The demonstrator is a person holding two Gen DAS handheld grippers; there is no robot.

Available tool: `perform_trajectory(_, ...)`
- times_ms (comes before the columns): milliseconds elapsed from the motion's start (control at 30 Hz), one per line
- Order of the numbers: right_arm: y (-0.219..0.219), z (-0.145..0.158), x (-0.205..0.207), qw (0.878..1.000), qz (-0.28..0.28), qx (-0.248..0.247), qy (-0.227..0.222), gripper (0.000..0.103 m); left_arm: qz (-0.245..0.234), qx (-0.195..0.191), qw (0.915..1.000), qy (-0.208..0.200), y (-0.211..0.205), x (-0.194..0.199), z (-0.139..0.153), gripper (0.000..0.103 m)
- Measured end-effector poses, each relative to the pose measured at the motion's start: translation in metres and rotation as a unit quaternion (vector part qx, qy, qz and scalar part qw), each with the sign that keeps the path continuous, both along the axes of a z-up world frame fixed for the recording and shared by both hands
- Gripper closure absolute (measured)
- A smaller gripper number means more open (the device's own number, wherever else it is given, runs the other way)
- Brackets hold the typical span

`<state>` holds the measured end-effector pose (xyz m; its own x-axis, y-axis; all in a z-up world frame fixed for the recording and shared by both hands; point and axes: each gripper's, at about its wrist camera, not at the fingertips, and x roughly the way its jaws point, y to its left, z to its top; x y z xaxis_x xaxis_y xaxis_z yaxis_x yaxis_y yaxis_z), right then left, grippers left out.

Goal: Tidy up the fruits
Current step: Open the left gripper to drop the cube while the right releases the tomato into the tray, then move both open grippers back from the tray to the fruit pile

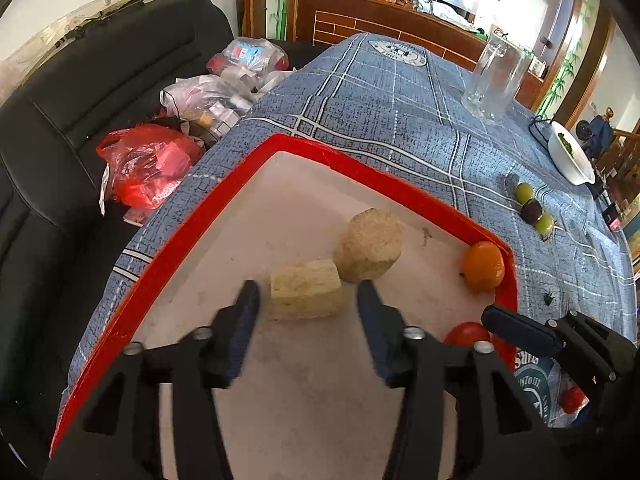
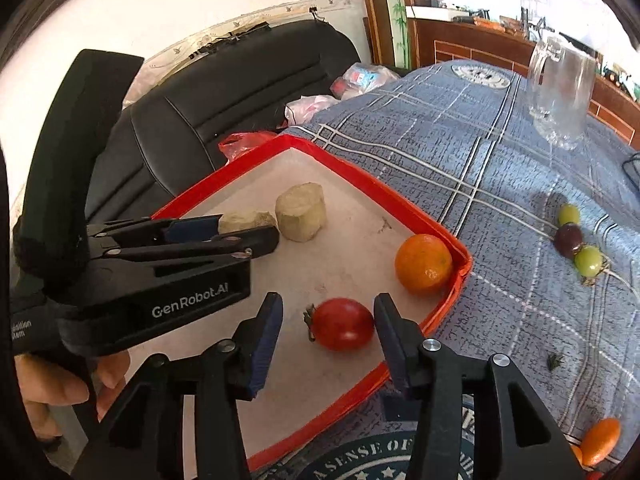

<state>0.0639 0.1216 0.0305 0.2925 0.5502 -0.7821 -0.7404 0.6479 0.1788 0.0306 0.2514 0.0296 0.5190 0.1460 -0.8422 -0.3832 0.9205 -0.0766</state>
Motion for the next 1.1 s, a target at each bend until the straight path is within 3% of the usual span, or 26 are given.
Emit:
perform_trajectory(233, -0.019, 0.021, -0.019, 1.0, 0.001, 0.022, -0.015, 0.041, -0.003, 0.01, 0.9999, -0.006, -0.005, -0.011, 0.012, 0.05)
perform_trajectory(333, -0.029, 0.03, -0.027, 0.999, 0.001, 0.03, -0.019, 0.038, -0.004, 0.012, 0.9999, -0.011, -0.01, -0.016, 0.019, 0.039)
perform_trajectory(633, -0.061, 0.04, -0.053, 0.999, -0.014, 0.043, -0.015, 0.027, -0.016, 0.022, 0.9994, -0.021, -0.033, -0.04, 0.036, 0.039)
perform_trajectory(800, -0.098, 0.038, -0.075, 0.998, -0.035, 0.041, -0.025, 0.024, -0.036, 0.019, 0.9987, -0.029, -0.049, -0.06, 0.046, 0.03)
perform_trajectory(1100, -0.185, 0.035, -0.092, 0.993, -0.105, 0.062, -0.008, 0.023, -0.071, 0.016, 0.9964, -0.044, -0.083, -0.085, 0.055, 0.03)
